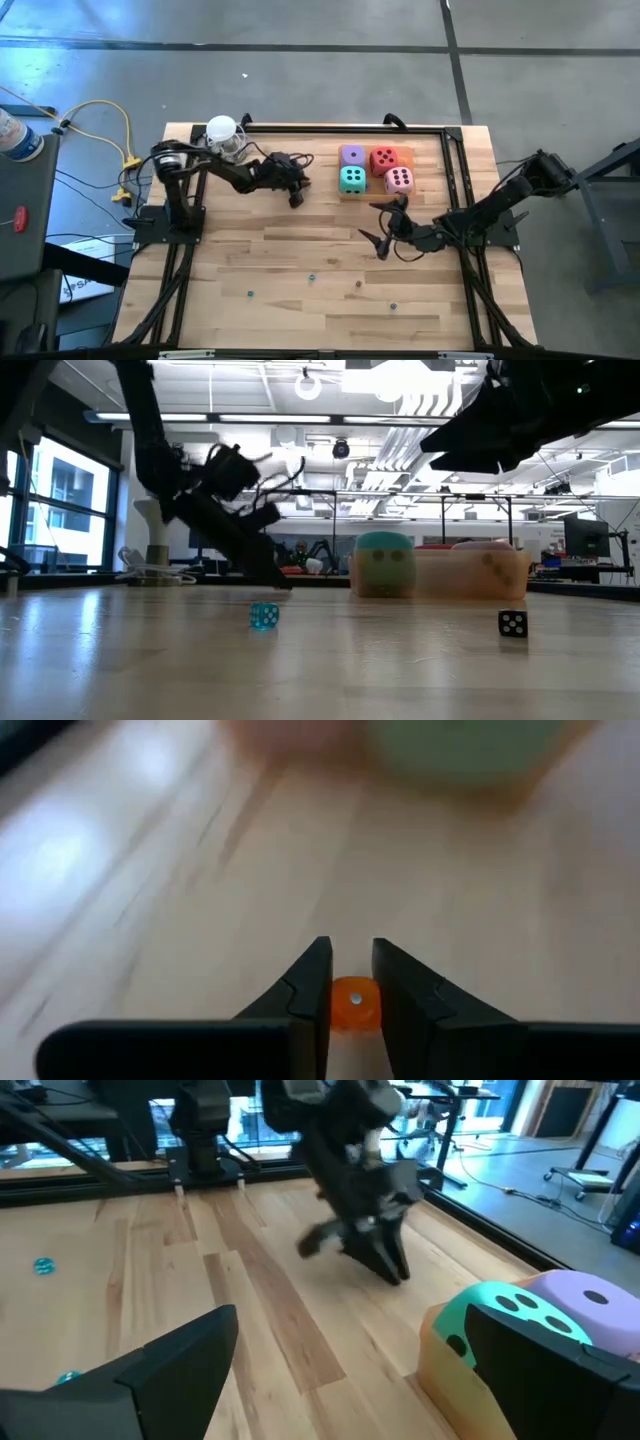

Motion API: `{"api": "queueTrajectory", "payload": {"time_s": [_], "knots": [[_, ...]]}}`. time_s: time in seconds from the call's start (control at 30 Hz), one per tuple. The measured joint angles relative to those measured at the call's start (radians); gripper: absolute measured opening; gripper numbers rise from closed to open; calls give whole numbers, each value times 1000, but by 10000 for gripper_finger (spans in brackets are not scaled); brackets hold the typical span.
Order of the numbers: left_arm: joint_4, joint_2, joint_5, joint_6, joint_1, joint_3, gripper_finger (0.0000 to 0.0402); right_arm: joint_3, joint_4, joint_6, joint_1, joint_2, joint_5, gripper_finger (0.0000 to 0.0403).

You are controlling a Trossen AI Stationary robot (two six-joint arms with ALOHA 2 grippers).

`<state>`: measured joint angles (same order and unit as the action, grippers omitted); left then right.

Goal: Pick & Place Dice
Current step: Put the small orange die into the the orange bin

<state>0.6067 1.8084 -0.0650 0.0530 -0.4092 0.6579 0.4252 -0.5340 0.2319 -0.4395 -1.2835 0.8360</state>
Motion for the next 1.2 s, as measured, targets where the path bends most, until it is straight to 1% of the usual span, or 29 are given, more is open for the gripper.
{"api": "queueTrajectory", "payload": {"time_s": [0.1,0.2,0.3,0.37,0.5,0.63,0.73,0.83,1.03,1.1,1.2], "knots": [[12,-103,-2,21,35,6,53,0,2,9,14,0,-3,382],[29,-171,5,22,76,7,53,0,6,11,22,0,-6,382],[130,-199,5,29,110,6,53,0,6,43,23,0,-6,382],[203,-197,3,18,115,21,53,0,4,58,23,0,-6,382],[205,-147,12,1,100,94,53,0,-5,59,23,0,-6,382],[206,-40,11,-15,91,201,53,0,-24,57,23,0,-6,382],[192,39,-11,-31,91,278,53,0,-24,54,23,0,-6,382],[188,89,-19,-31,91,336,53,0,-24,53,22,0,-6,382],[188,144,-25,-51,91,377,56,0,-22,52,23,0,-6,382],[210,151,-38,-40,88,378,65,0,-20,52,23,0,-6,382],[213,153,-52,-20,80,378,89,0,-17,52,23,0,-6,382]]}}
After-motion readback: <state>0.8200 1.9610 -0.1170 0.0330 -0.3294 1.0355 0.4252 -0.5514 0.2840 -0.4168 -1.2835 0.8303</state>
